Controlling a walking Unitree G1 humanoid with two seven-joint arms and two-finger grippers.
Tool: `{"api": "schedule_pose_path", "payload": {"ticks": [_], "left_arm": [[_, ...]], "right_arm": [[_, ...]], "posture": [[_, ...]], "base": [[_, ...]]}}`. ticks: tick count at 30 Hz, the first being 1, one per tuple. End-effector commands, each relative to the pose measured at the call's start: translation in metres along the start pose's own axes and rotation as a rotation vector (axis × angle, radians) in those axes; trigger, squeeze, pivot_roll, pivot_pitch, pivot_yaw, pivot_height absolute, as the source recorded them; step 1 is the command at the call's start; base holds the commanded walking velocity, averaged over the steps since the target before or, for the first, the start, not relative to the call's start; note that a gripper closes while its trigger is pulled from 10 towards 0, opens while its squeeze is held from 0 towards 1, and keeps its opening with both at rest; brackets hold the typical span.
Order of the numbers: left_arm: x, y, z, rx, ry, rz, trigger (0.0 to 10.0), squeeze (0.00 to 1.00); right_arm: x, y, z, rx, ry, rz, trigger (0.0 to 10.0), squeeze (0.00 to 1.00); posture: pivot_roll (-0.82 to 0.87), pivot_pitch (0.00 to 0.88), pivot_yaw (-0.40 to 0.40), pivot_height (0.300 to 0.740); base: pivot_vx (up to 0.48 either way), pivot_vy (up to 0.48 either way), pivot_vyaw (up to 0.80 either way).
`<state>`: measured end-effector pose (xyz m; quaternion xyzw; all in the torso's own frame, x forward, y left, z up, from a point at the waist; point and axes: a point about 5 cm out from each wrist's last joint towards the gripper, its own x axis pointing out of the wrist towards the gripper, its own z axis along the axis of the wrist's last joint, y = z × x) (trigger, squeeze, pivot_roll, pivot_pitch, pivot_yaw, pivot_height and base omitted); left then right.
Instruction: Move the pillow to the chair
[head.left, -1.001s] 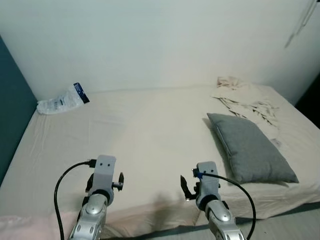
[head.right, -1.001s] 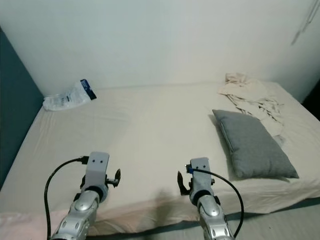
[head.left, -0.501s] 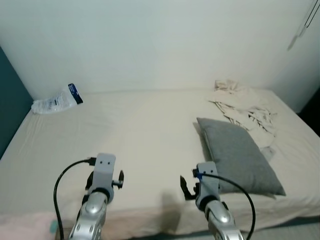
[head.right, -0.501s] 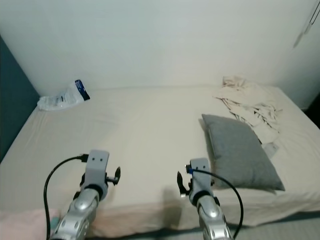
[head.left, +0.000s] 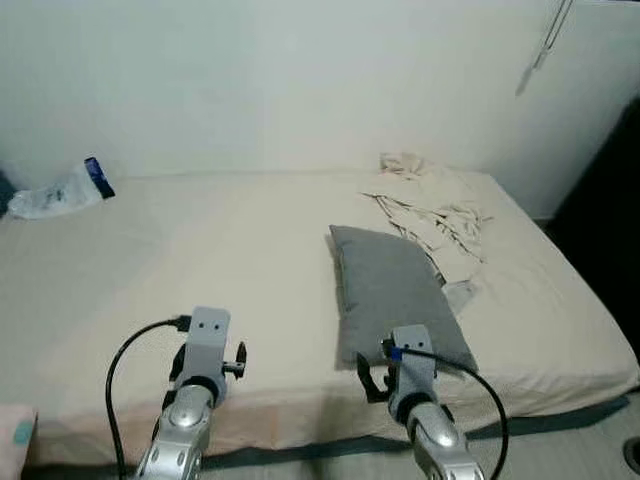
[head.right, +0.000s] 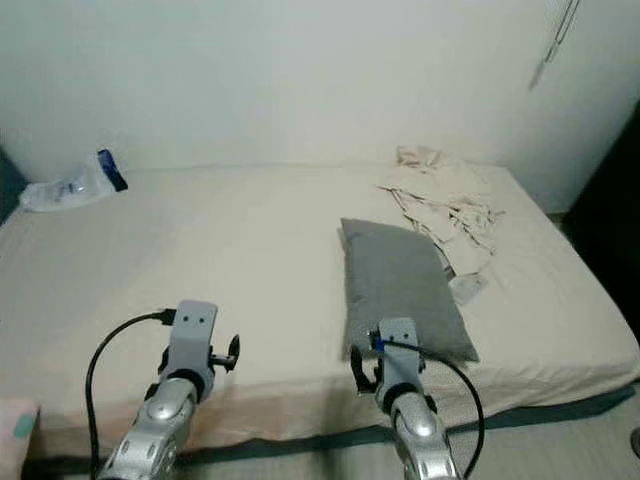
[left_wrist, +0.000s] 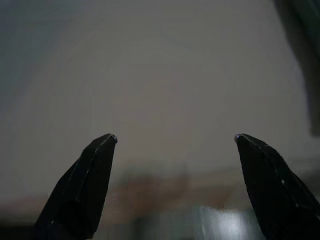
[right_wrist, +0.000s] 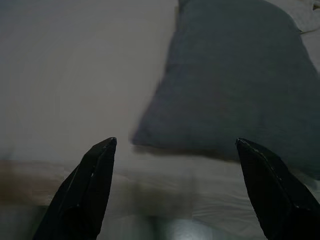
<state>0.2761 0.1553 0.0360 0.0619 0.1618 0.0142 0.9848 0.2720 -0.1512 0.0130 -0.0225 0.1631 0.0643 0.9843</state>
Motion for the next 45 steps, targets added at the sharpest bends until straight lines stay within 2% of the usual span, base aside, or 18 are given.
{"api": "schedule_pose_path", "payload": {"ticks": [1, 7, 10, 16, 23, 36, 45], "left_arm": [[-0.001, -0.001, -0.003, 0.008, 0.024, -0.020, 10.0, 0.00], [0.001, -0.001, -0.002, 0.017, 0.038, -0.024, 10.0, 0.00], [0.001, 0.000, -0.005, -0.017, 0.065, -0.009, 10.0, 0.00], [0.001, 0.002, -0.004, 0.011, 0.051, -0.001, 10.0, 0.00], [0.001, 0.002, 0.002, -0.016, 0.004, -0.005, 10.0, 0.00], [0.002, -0.001, 0.012, -0.005, -0.058, -0.015, 10.0, 0.00], [0.001, -0.002, 0.011, -0.010, -0.063, -0.028, 10.0, 0.00]], "right_arm": [[-0.002, -0.001, -0.004, 0.005, 0.013, -0.005, 10.0, 0.00], [-0.001, -0.001, -0.003, 0.007, 0.010, -0.008, 10.0, 0.00], [0.000, -0.001, -0.002, 0.009, 0.007, -0.009, 10.0, 0.00], [-0.001, -0.001, -0.003, 0.015, 0.009, -0.010, 10.0, 0.00], [0.000, -0.001, -0.003, 0.017, 0.008, -0.012, 10.0, 0.00], [0.001, -0.003, 0.001, 0.012, -0.004, -0.008, 10.0, 0.00], [0.001, -0.003, 0.001, 0.004, -0.004, -0.005, 10.0, 0.00]], "posture": [[0.03, 0.113, 0.000, 0.740], [0.03, 0.111, 0.004, 0.740], [0.03, 0.112, 0.006, 0.740], [0.04, 0.114, 0.009, 0.740], [0.04, 0.112, 0.013, 0.740], [0.03, 0.108, 0.005, 0.740], [0.03, 0.103, 0.002, 0.740]], "base": [[0.000, 0.000, 0.00], [0.000, 0.384, 0.00], [0.000, 0.450, 0.00], [0.000, 0.000, 0.00], [0.000, 0.000, 0.00], [0.000, 0.000, 0.00], [0.382, 0.000, 0.00]]}}
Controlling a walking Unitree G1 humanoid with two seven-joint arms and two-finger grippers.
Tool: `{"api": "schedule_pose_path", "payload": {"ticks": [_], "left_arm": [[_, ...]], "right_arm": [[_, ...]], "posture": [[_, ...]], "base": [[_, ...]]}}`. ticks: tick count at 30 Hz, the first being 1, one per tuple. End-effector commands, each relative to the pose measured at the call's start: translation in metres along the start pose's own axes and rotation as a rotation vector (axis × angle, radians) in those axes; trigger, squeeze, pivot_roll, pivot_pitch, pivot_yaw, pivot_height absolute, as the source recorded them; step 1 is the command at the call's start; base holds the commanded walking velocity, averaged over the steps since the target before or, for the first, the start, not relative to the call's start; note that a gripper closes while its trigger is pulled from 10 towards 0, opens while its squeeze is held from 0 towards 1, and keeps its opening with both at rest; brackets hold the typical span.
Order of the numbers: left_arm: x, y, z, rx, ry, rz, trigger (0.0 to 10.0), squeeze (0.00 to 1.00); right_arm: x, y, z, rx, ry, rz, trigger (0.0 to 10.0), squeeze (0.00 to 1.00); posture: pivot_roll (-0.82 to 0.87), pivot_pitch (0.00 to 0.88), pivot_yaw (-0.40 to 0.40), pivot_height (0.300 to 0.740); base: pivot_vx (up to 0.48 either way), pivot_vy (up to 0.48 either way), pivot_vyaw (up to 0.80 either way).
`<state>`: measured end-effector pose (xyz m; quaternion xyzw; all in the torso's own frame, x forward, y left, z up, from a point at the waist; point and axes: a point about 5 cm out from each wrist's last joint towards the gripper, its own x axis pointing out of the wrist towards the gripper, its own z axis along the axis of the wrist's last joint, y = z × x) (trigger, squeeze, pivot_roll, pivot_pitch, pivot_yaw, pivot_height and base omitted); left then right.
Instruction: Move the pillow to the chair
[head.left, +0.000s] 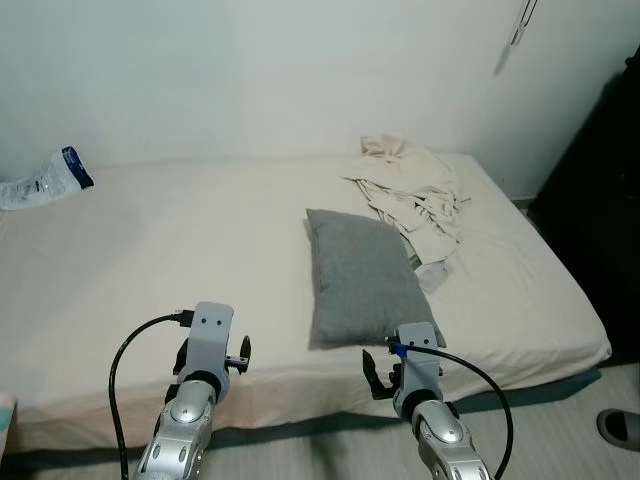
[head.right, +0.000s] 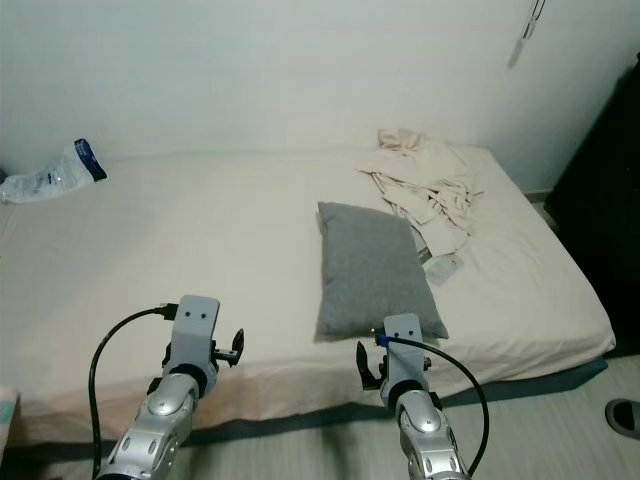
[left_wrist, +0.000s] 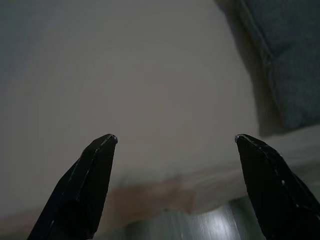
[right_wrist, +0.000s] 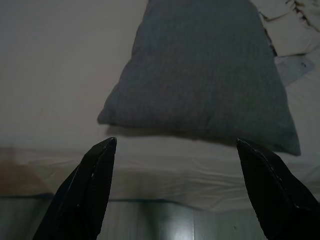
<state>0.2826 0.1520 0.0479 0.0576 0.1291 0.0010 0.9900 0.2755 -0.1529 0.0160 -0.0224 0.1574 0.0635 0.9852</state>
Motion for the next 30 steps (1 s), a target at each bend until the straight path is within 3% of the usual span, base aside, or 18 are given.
{"api": "schedule_pose_path", "payload": {"ticks": [1, 12, 30], "left_arm": [[-0.0015, -0.0007, -0.0024, -0.007, 0.004, -0.004, 10.0, 0.00], [-0.0013, -0.0009, -0.0030, -0.011, 0.002, 0.000, 10.0, 0.00], [-0.0010, 0.0060, -0.0080, -0.053, 0.032, 0.061, 10.0, 0.00]], "right_arm": [[-0.0014, -0.0010, -0.0030, 0.003, 0.007, -0.003, 10.0, 0.00], [-0.0011, -0.0025, -0.0018, -0.004, 0.005, -0.001, 10.0, 0.00], [-0.0016, -0.0020, -0.0022, -0.009, 0.006, 0.005, 10.0, 0.00]], "posture": [[0.03, 0.101, 0.001, 0.740], [0.02, 0.091, -0.003, 0.740], [0.03, 0.099, -0.006, 0.740]], "base": [[0.401, 0.000, 0.00], [0.396, 0.000, 0.00], [0.000, 0.000, 0.00]]}}
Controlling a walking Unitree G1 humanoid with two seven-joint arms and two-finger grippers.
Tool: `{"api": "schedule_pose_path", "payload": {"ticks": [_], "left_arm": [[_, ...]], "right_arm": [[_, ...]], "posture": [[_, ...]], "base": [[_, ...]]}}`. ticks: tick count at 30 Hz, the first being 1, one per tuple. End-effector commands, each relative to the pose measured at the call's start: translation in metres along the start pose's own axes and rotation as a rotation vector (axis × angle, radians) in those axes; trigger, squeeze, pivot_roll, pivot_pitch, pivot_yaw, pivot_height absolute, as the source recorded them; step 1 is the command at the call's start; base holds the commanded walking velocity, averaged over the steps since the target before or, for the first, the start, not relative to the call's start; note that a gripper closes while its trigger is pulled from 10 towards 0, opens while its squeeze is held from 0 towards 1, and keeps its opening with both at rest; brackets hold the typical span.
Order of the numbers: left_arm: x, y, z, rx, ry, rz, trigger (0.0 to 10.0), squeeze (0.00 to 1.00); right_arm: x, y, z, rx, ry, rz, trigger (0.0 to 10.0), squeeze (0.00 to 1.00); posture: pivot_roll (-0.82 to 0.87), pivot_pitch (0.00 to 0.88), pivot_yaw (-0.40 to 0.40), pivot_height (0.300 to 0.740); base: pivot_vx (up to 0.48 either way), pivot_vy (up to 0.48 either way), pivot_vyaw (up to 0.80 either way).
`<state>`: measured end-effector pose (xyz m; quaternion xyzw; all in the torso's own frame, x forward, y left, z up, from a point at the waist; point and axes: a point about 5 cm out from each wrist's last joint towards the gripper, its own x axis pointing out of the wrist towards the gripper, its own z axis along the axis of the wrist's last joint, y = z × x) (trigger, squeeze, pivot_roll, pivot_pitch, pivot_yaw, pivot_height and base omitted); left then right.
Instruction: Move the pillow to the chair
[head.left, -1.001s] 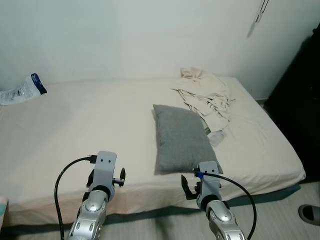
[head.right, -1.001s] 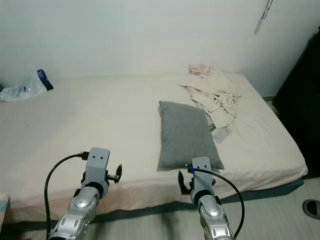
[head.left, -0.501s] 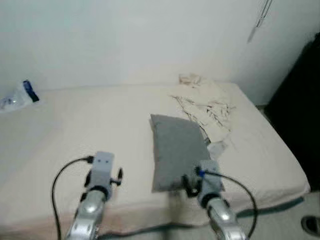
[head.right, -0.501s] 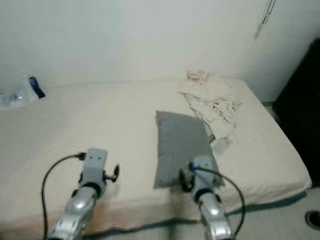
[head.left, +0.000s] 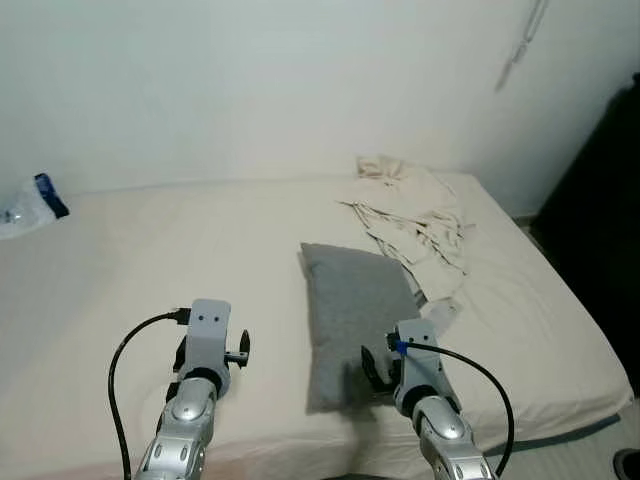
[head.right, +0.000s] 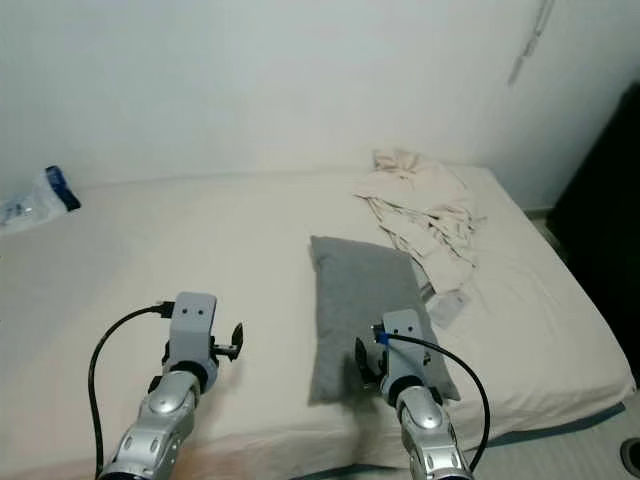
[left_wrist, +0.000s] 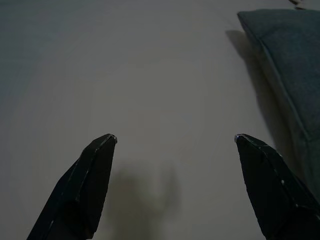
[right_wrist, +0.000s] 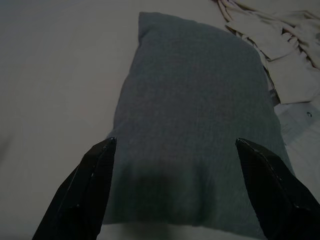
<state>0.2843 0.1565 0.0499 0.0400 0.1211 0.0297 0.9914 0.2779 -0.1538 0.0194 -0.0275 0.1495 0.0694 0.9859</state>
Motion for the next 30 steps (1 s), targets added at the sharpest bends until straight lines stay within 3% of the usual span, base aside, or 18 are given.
{"api": "schedule_pose_path", "payload": {"ticks": [1, 26, 30], "left_arm": [[-0.003, 0.002, -0.011, -0.007, 0.048, 0.013, 10.0, 0.00], [-0.002, 0.002, -0.014, 0.021, 0.054, 0.000, 10.0, 0.00], [0.003, -0.004, -0.014, 0.070, 0.067, -0.039, 10.0, 0.00]], "right_arm": [[-0.003, 0.000, -0.007, 0.002, 0.022, -0.005, 10.0, 0.00], [-0.001, -0.004, -0.004, 0.009, 0.020, -0.038, 10.0, 0.00], [0.002, -0.006, 0.003, 0.015, -0.008, -0.048, 10.0, 0.00]], "posture": [[0.03, 0.101, -0.005, 0.740], [0.02, 0.094, -0.006, 0.740], [0.03, 0.094, -0.006, 0.740]], "base": [[0.000, 0.000, 0.00], [0.000, 0.000, 0.00], [0.000, 0.000, 0.00]]}}
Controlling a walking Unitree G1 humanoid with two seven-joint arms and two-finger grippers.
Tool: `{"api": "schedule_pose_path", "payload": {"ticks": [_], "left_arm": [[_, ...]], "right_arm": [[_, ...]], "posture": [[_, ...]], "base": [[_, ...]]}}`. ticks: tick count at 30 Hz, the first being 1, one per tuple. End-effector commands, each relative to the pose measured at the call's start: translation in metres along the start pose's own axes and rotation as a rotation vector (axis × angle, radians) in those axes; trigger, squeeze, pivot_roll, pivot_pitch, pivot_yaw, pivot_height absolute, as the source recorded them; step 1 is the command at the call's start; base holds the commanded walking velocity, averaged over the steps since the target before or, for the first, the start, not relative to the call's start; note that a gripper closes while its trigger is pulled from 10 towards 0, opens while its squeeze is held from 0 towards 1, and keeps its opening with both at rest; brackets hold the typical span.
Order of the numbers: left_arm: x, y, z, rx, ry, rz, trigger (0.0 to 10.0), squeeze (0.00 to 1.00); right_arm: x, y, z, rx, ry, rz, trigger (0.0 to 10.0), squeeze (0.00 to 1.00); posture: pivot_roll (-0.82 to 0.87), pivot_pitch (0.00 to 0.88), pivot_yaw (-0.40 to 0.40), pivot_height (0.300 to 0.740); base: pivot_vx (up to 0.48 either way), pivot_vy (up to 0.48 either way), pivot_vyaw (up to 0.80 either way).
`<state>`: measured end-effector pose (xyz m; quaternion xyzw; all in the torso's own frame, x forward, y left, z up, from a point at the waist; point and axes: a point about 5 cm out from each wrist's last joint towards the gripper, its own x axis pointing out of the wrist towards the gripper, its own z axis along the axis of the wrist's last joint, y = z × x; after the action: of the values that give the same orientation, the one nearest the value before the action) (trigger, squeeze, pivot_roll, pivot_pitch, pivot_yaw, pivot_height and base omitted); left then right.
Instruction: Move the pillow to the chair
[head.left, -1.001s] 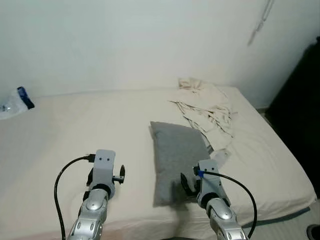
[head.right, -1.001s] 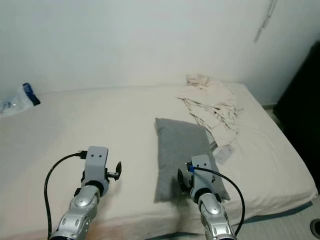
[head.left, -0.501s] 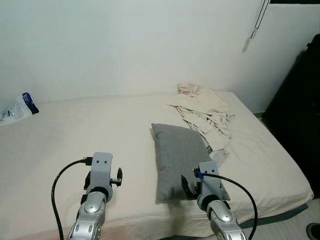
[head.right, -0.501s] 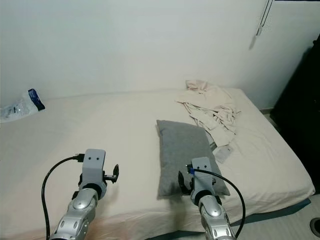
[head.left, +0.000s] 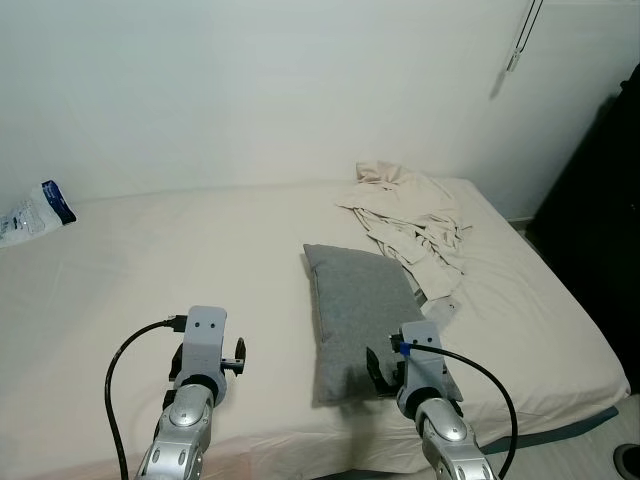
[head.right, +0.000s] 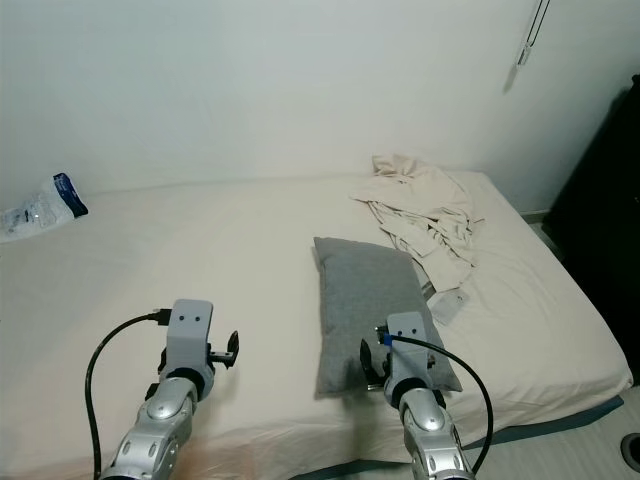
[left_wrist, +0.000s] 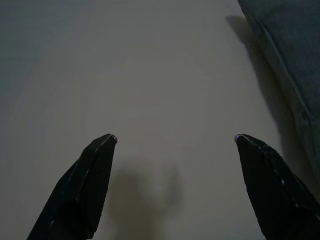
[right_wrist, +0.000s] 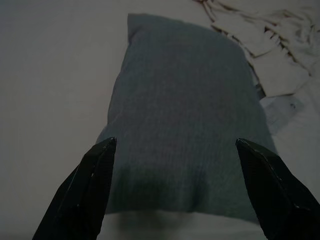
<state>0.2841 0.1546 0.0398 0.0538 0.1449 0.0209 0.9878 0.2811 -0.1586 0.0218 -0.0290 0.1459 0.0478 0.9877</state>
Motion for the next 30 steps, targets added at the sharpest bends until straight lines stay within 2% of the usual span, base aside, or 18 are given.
{"api": "schedule_pose_path", "payload": {"ticks": [1, 4, 6, 10, 17, 24, 27, 30], "left_arm": [[0.002, -0.003, -0.004, 0.050, 0.018, -0.033, 10.0, 0.00], [0.005, -0.005, -0.001, 0.054, 0.016, -0.041, 10.0, 0.00], [0.008, -0.005, 0.003, 0.052, 0.008, -0.053, 10.0, 0.00], [0.014, -0.004, 0.010, 0.039, 0.002, -0.058, 10.0, 0.00], [0.023, -0.005, 0.019, 0.032, -0.004, -0.059, 10.0, 0.00], [0.024, -0.001, 0.017, 0.028, 0.011, -0.055, 10.0, 0.00], [0.024, 0.001, 0.017, 0.021, 0.011, -0.053, 10.0, 0.00], [0.025, 0.002, 0.017, 0.009, 0.010, -0.054, 10.0, 0.00]], "right_arm": [[0.001, -0.001, 0.001, 0.017, -0.003, -0.002, 10.0, 0.00], [0.003, -0.002, 0.003, 0.030, -0.007, -0.002, 10.0, 0.00], [0.003, -0.003, 0.006, 0.071, -0.027, 0.000, 10.0, 0.00], [0.005, -0.010, 0.007, 0.036, -0.007, -0.023, 10.0, 0.00], [0.010, -0.015, 0.016, 0.010, -0.035, -0.022, 10.0, 0.00], [0.013, -0.019, 0.017, -0.014, -0.012, -0.021, 10.0, 0.00], [0.013, -0.021, 0.020, 0.026, -0.041, -0.011, 10.0, 0.00], [0.014, -0.023, 0.023, 0.002, -0.056, -0.015, 10.0, 0.00]], "posture": [[0.03, 0.094, -0.006, 0.740], [0.03, 0.094, -0.006, 0.740], [0.02, 0.093, -0.006, 0.730], [0.02, 0.090, -0.003, 0.710], [0.01, 0.106, 0.012, 0.705], [0.00, 0.135, 0.029, 0.685], [0.01, 0.146, 0.034, 0.670], [0.01, 0.151, 0.035, 0.665]], "base": [[0.000, 0.000, 0.00], [0.000, 0.000, 0.00], [0.000, 0.000, 0.00], [0.000, 0.000, 0.00], [0.000, 0.000, 0.00], [0.000, 0.000, 0.00], [0.000, 0.000, 0.00], [0.000, 0.000, 0.00]]}}
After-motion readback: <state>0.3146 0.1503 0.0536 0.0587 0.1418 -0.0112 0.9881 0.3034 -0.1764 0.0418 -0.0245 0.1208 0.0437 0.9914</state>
